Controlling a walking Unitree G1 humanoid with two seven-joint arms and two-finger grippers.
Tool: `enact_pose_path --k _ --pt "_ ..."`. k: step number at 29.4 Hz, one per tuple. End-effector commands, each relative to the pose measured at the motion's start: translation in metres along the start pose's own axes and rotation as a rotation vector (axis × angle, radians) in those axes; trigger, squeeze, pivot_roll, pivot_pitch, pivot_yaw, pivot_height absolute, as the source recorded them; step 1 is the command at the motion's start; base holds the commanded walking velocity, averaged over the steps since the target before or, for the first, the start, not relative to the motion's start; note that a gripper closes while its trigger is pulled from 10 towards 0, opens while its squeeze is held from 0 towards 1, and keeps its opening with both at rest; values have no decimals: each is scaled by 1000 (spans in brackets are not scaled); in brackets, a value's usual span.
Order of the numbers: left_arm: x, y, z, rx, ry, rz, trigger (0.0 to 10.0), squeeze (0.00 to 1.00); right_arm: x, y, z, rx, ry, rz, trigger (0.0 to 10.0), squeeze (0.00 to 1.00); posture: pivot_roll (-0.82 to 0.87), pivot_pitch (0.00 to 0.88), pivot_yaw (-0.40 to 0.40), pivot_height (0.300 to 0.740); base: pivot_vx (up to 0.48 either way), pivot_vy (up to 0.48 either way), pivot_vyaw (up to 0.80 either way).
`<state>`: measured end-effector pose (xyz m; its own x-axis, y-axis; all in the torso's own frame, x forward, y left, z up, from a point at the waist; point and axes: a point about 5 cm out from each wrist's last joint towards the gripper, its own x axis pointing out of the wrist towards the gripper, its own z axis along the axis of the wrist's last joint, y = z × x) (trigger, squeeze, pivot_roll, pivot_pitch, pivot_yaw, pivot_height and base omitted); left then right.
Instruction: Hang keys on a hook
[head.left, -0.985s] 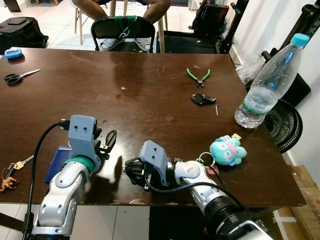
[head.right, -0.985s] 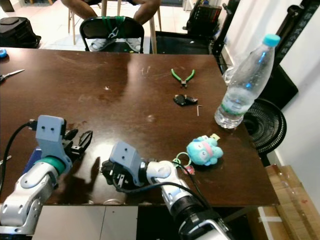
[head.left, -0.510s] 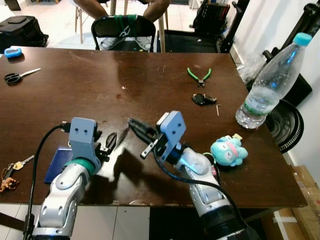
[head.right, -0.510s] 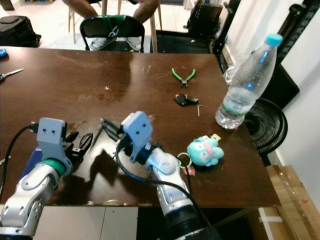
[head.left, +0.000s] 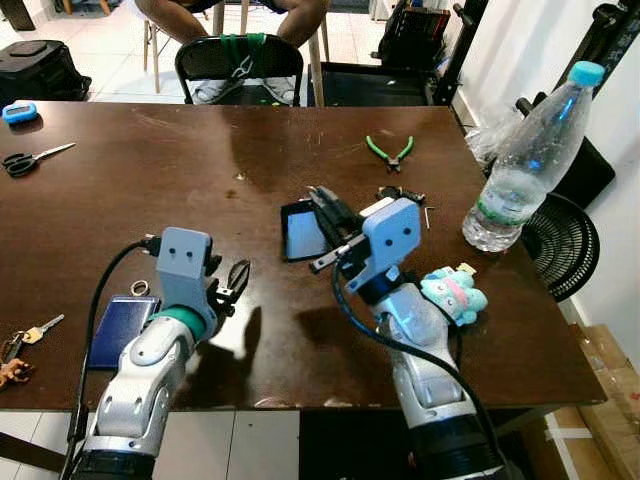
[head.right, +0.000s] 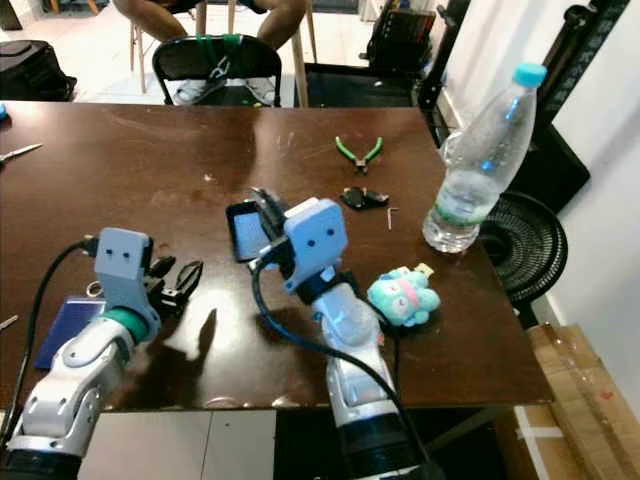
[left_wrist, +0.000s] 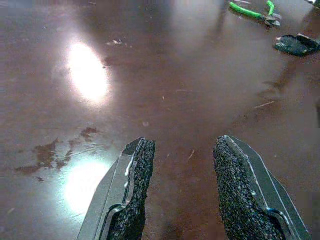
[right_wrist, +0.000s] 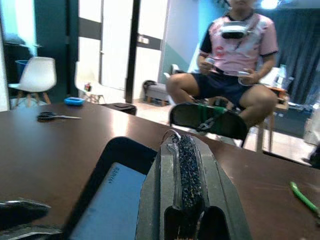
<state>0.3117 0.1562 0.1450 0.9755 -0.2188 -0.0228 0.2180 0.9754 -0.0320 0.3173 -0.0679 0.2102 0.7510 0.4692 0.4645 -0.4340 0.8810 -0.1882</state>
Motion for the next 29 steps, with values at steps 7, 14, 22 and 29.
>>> enact_pose_path --k 7,14,22,29 --pt "-3 6 -2 29 -16 54 10000 0 -6 -9 -11 -11 48 -69 10000 0 -15 45 87 740 0 0 0" --pt "-3 8 -1 50 -27 69 10000 0 -4 -10 -12 -26 52 -92 10000 0 -12 48 87 740 0 0 0" --pt "-5 8 -2 52 -30 79 10000 0 -2 -7 -16 -18 69 -86 10000 0 -6 53 83 740 -312 0 0" --pt "-5 8 -2 52 -31 81 10000 0 -3 -7 -17 -16 74 -88 10000 0 -5 54 83 740 -368 0 0"
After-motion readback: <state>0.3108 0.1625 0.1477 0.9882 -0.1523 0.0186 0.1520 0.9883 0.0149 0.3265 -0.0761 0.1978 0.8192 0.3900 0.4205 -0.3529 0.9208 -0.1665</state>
